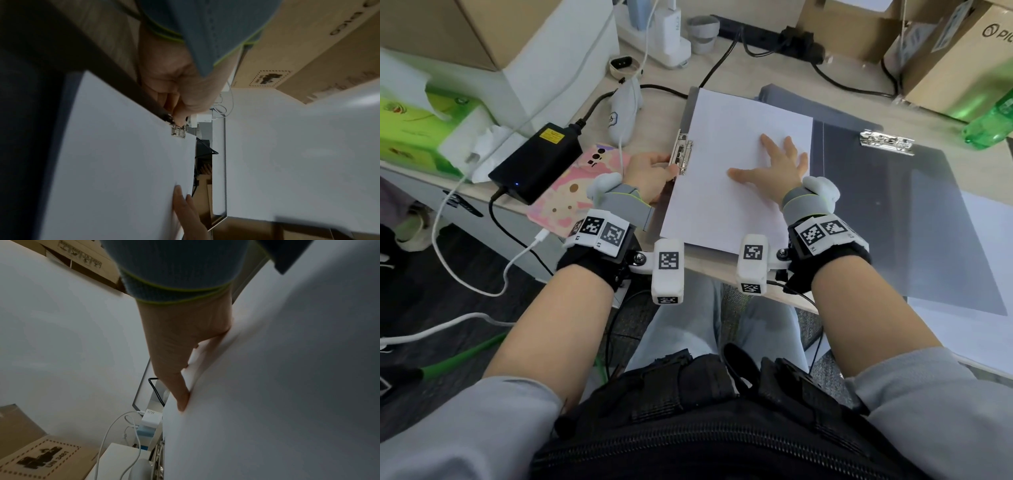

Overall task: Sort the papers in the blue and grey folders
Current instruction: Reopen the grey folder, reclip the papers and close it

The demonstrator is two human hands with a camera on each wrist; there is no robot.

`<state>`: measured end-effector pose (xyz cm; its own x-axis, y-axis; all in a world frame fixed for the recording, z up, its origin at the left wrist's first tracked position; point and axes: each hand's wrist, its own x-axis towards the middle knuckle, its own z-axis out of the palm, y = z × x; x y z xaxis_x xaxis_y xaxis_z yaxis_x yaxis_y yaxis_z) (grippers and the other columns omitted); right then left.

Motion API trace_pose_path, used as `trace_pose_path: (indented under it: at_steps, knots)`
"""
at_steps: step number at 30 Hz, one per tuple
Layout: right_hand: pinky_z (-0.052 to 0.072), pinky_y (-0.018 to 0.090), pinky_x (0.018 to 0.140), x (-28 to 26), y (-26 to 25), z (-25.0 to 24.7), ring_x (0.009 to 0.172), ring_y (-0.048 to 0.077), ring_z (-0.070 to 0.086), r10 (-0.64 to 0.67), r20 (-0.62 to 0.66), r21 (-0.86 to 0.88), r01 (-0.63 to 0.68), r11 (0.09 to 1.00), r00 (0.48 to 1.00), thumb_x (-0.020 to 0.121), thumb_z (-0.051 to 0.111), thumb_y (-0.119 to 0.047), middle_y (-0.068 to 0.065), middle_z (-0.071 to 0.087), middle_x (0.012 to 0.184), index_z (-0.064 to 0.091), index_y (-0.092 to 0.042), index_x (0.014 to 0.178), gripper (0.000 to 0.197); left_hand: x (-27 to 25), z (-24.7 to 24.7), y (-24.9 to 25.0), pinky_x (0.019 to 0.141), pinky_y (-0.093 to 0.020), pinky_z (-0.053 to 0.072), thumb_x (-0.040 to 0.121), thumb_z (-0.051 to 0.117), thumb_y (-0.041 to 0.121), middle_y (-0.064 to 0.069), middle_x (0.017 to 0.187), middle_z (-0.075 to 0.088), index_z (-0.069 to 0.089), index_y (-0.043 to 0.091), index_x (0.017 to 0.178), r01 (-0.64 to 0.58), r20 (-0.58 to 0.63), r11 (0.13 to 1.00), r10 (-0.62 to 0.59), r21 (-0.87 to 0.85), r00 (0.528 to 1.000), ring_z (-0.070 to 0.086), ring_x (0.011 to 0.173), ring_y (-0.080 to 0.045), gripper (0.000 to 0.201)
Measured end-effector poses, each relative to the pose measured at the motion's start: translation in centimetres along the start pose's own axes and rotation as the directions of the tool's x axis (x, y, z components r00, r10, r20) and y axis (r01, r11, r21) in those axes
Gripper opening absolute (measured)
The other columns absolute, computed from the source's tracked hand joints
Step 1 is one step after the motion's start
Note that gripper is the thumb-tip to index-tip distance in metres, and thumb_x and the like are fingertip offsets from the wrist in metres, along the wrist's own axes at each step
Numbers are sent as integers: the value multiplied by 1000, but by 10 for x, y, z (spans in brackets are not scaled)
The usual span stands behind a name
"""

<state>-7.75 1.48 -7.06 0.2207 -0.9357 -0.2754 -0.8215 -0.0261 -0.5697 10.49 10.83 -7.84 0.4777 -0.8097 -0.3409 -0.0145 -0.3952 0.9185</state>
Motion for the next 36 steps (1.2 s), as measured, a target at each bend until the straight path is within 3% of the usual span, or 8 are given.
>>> trace_pose_path:
  at_steps: [1,5,8,13,17,24,30,36]
  knots:
    - [1,58,116,0,1,0,146,25,-16,-4,-9,-9,4,1000,1000,65,66,-67,-13,-3,159,20,-47,144,94,-1,1,3,90,-27,51,92,51,6,-22,128,58,52,1,128,-21,-28,999,21,32,999,58,77,-12,36]
    - [4,48,120,-7,0,-6,147,24,-12,-46,-15,76,47,996,999,73,70,-53,-8,3,160,28,-38,145,84,-8,3,15,96,-24,40,90,49,-3,-15,128,59,53,0,127,-129,1,979,130,156,991,57,116,-26,37]
    - [7,41,119,-15,0,-11,147,23,-8,-74,-11,139,75,987,997,78,72,-40,-5,8,160,34,-32,144,77,-15,5,24,91,-21,41,87,52,2,-8,124,58,55,5,125,-207,15,902,217,379,976,55,114,-25,38]
    - [20,37,117,-28,15,-23,144,21,19,-98,-37,190,104,976,994,76,75,-28,0,28,154,50,-27,134,63,-32,26,45,107,-36,33,78,51,25,-23,135,48,62,13,101,-281,90,753,285,594,954,43,127,-34,28]
    - [37,24,101,-42,26,-37,128,17,47,-127,-27,291,130,948,991,77,75,-20,3,52,138,57,-16,129,55,-36,48,48,117,-33,21,89,55,14,-8,148,39,50,10,133,-347,139,743,329,573,934,26,143,-26,44]
    - [54,34,92,-78,75,-79,103,18,63,-83,-42,461,93,883,996,81,71,-14,9,66,116,58,-11,125,46,-58,122,54,104,-25,35,86,58,15,-5,139,52,57,14,125,-483,349,713,342,508,872,47,129,-21,38]
    - [54,40,87,-99,127,-105,89,20,63,33,-175,490,58,870,984,81,69,-6,17,68,110,61,-4,118,38,-73,184,53,106,-29,37,86,60,17,-6,135,55,59,14,124,-572,521,655,305,493,798,50,125,-21,38]
    - [45,26,96,-122,194,-136,109,22,62,311,-443,412,-117,904,841,81,60,-8,12,67,117,64,-9,118,38,-89,248,50,103,-25,37,84,62,11,-6,129,61,62,14,120,-609,598,666,295,430,745,54,123,-19,36]
